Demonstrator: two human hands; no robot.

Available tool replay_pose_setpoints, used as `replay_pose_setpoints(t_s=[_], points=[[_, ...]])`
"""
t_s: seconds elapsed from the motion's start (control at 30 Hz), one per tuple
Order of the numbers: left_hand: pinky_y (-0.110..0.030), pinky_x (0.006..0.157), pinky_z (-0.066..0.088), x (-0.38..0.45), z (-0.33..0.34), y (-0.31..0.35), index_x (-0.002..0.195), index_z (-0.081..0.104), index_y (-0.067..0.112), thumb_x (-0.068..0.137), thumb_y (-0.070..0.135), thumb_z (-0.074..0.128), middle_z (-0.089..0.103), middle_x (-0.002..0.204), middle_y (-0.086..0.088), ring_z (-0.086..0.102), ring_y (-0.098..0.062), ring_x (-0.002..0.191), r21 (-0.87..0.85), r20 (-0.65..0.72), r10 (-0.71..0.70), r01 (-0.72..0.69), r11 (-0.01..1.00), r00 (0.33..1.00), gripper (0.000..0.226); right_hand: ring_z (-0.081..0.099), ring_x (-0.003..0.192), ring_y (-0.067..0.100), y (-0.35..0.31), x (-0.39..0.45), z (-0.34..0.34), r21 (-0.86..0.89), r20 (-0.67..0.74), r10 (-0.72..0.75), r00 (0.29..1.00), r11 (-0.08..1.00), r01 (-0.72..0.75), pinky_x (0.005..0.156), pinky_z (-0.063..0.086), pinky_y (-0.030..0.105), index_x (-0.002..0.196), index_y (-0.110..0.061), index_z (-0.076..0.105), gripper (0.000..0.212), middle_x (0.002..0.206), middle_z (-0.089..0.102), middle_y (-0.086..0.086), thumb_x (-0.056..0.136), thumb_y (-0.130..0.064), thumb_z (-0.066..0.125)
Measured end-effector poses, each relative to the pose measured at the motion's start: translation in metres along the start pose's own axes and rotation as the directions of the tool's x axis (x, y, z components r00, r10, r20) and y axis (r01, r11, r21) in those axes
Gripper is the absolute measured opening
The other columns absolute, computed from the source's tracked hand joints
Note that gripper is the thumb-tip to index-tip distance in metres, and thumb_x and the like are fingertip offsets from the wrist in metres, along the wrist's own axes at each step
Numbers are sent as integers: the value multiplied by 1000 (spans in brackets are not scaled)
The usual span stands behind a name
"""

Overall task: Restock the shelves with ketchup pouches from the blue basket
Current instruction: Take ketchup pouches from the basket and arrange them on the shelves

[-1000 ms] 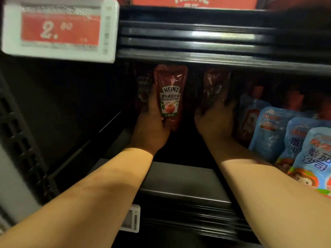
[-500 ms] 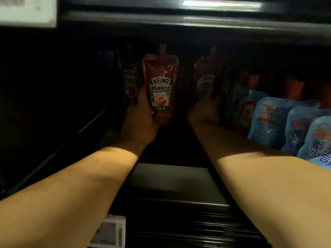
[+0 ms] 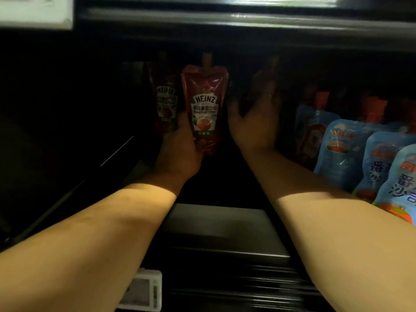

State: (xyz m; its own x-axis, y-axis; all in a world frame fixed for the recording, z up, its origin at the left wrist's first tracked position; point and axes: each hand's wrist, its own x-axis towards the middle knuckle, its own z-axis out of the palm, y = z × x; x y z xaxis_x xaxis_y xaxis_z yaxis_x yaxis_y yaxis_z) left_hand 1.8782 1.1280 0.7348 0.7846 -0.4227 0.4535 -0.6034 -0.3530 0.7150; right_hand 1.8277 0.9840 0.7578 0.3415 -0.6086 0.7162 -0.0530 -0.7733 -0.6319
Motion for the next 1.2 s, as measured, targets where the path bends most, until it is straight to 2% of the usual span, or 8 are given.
replay_pose_setpoints(t_s=[0.1, 0.23, 0.33, 0.43, 0.6, 0.8, 1.0, 1.2], points=[[-37, 117, 34, 0, -3, 0, 153, 35, 29, 100, 44, 56, 46, 153, -5, 43, -26, 140, -16, 42, 50, -49, 999, 998, 59, 65, 101, 5, -21, -14, 7, 237, 189, -29, 981, 971, -17, 83, 51, 14, 133, -32, 39, 59, 121, 67, -7, 84, -49, 69], [-27, 111, 34, -2, -7, -3, 150, 43, 24, 98, 24, 62, 52, 148, -4, 48, -22, 136, -36, 94, 88, -85, 996, 992, 55, 65, 113, 21, -11, -16, 5, 180, 340, -29, 940, 983, -35, 98, 53, 38, 146, -22, 32, 72, 130, 64, 5, 86, -28, 73], [-37, 121, 31, 0, -5, -5, 158, 29, 28, 98, 18, 62, 43, 156, -2, 40, -21, 143, -1, 215, 86, -88, 996, 973, 69, 61, 119, 26, 2, -9, 3, 68, 323, 52, 945, 995, -78, 103, 49, 41, 151, -21, 29, 69, 134, 61, 9, 93, -30, 65], [-28, 119, 25, -1, -2, -3, 158, 23, 36, 96, 22, 65, 35, 161, 1, 34, -20, 147, 23, 241, 91, -99, 995, 966, 77, 56, 126, 34, 9, -6, 3, -116, 269, 118, 956, 989, -90, 102, 48, 38, 156, -16, 26, 73, 140, 56, 16, 96, -31, 63], [-42, 122, 26, 14, 2, -2, 158, 22, 34, 93, 31, 66, 26, 163, -10, 27, -33, 149, 257, 172, 88, -131, 958, 981, 79, 26, 145, 48, 8, 0, 3, -227, 6, 125, 992, 967, -121, 113, 32, 56, 161, -19, 6, 119, 162, 14, 27, 73, -63, 72], [-51, 118, 31, 40, -5, -13, 160, 9, 19, 85, 46, 74, 14, 160, -18, 25, -42, 146, 153, -120, -197, 214, 965, 973, 103, 22, 148, 44, 25, 0, 28, -195, 38, 351, 936, 921, -337, 115, 26, 58, 161, -20, -5, 119, 164, 12, 23, 79, -68, 68], [-40, 107, 41, 42, -8, -27, 150, 40, 18, 96, 45, 60, 47, 138, -23, 50, -42, 127, 77, -147, -183, 195, 978, 972, 63, 28, 145, 44, 30, 3, 32, -213, -29, 318, 948, 924, -316, 116, 27, 56, 161, -19, -4, 114, 161, 20, 26, 84, -63, 67], [-28, 99, 42, 36, -13, -24, 135, 56, 20, 95, 34, 63, 53, 126, -21, 57, -38, 113, 20, -167, -142, 147, 989, 976, 43, 32, 144, 42, 33, -3, 19, -182, 46, 279, 959, 946, -267, 119, 31, 50, 161, -18, 3, 106, 161, 24, 24, 86, -59, 65]])
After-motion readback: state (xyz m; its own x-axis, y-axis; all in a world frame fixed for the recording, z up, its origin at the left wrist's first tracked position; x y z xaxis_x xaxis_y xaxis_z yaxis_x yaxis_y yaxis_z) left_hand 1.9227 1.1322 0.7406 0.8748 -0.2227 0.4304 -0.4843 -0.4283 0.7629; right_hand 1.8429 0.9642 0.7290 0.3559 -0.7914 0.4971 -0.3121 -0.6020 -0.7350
